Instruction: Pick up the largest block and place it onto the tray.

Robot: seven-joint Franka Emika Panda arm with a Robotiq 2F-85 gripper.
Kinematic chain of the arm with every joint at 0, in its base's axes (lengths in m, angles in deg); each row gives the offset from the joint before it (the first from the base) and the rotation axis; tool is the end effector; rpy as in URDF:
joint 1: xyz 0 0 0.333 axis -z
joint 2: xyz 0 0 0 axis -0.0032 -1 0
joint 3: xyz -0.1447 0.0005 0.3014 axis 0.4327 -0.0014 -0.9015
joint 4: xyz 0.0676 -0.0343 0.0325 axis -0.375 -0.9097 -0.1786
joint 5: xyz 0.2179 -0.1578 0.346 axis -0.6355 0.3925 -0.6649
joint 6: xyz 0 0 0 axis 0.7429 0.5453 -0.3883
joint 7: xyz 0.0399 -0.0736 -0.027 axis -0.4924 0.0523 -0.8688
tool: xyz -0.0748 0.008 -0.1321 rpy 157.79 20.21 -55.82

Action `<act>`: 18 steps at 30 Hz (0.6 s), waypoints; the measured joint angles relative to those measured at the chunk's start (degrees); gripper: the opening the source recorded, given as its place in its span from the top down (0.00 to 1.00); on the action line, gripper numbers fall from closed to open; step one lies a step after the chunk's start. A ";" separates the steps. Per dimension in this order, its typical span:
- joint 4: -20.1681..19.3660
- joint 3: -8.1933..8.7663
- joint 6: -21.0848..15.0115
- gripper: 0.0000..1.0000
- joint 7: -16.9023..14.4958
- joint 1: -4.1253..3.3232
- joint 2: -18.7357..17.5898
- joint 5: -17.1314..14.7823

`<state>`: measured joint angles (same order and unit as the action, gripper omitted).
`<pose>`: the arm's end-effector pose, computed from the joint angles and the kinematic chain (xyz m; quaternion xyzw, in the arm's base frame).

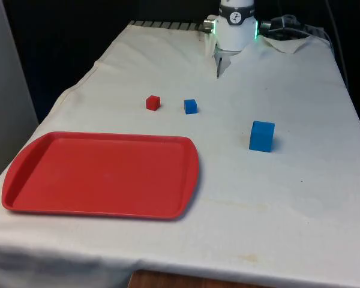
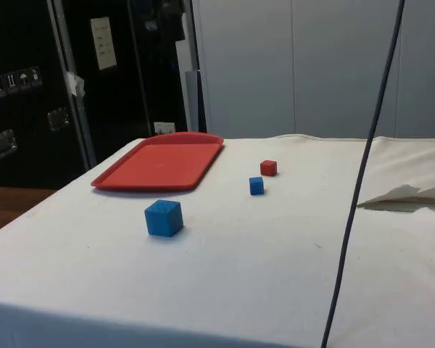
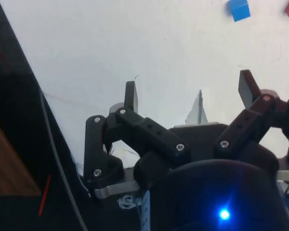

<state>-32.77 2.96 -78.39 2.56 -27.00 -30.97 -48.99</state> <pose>0.6161 0.0087 0.4398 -0.9985 -0.0152 0.0506 0.0127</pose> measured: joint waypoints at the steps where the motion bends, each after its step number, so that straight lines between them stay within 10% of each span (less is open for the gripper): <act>1: -0.17 -0.23 -0.11 0.00 0.23 0.00 0.00 0.06; 18: -4.70 -3.61 -8.42 0.00 4.76 0.00 0.17 0.57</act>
<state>-37.47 -0.65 -86.81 7.31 -27.00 -30.80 -48.41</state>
